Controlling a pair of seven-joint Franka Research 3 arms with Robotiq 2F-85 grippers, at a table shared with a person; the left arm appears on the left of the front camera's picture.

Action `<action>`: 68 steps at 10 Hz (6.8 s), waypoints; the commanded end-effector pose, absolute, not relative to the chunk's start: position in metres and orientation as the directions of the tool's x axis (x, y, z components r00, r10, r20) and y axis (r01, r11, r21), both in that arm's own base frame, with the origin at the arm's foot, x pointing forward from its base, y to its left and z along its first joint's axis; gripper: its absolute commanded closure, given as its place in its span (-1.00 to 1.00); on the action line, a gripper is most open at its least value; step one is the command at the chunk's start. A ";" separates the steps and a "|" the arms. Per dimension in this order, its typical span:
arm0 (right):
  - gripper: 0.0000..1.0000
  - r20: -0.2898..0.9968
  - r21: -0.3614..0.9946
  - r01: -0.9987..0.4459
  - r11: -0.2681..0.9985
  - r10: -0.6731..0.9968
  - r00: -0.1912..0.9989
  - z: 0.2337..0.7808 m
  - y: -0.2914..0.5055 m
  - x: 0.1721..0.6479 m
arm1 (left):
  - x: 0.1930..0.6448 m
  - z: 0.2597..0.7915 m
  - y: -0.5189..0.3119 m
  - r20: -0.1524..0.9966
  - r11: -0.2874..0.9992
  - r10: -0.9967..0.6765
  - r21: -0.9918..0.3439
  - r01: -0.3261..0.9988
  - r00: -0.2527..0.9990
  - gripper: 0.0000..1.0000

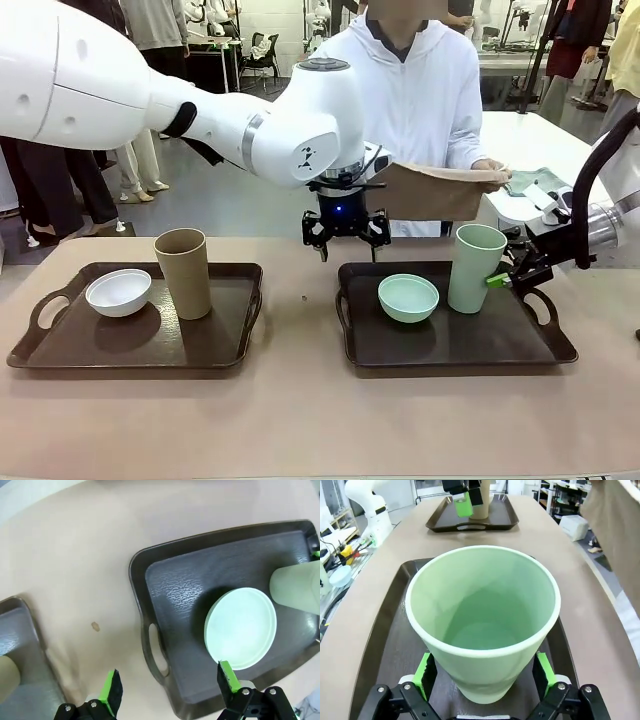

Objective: Set up a tray with a mat and arrange the tableware.
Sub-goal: Pick up the Picnic Bowl and Reusable plastic cup from the Handle tray in front of the human's position and hold them in the air, then place the Picnic Bowl and Reusable plastic cup back onto the Handle tray in front of the human's position.

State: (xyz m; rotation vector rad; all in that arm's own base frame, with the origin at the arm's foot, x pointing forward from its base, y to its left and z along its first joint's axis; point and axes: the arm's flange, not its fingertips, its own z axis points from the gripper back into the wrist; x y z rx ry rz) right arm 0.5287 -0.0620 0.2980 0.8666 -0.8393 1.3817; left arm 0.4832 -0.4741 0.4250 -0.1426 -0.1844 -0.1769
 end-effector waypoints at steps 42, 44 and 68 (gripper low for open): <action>-0.59 0.888 -0.052 -0.996 -0.075 0.454 -0.081 0.403 -0.049 0.480 | 0.446 0.490 -0.491 0.173 0.986 -0.112 -0.105 0.131 0.979 1.00; -0.59 0.882 -0.083 -0.995 -0.053 0.461 -0.098 0.442 -0.051 0.457 | 0.425 0.522 -0.489 0.227 0.982 -0.119 -0.117 0.148 0.967 1.00; -0.59 0.859 -0.192 -0.980 -0.058 0.473 -0.196 0.516 -0.039 0.423 | 0.398 0.575 -0.498 0.283 0.978 -0.128 -0.125 0.169 0.950 1.00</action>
